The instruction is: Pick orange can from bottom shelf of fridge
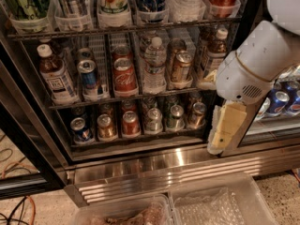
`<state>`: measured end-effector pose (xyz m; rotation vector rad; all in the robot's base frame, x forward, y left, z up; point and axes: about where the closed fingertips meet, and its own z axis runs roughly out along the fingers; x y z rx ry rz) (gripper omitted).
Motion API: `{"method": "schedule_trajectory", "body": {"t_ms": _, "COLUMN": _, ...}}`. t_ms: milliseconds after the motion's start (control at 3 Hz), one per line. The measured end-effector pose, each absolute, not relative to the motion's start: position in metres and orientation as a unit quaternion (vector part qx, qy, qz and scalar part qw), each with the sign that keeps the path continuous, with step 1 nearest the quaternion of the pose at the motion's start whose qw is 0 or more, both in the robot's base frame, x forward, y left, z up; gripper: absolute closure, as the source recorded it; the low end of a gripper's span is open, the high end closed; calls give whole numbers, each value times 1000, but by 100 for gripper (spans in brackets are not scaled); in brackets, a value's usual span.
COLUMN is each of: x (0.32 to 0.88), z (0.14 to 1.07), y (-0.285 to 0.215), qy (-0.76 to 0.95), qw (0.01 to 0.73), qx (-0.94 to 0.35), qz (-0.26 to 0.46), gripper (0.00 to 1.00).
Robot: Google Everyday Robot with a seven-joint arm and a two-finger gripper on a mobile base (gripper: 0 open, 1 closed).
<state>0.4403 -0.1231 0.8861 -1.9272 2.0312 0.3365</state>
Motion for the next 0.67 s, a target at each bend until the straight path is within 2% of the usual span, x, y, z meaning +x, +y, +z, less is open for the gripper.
{"method": "schedule_trajectory", "body": {"t_ms": 667, "x": 440, "z": 874, "y": -114, "qy": 707, "qw": 143, "qx": -682, "qz": 121, "gripper": 0}}
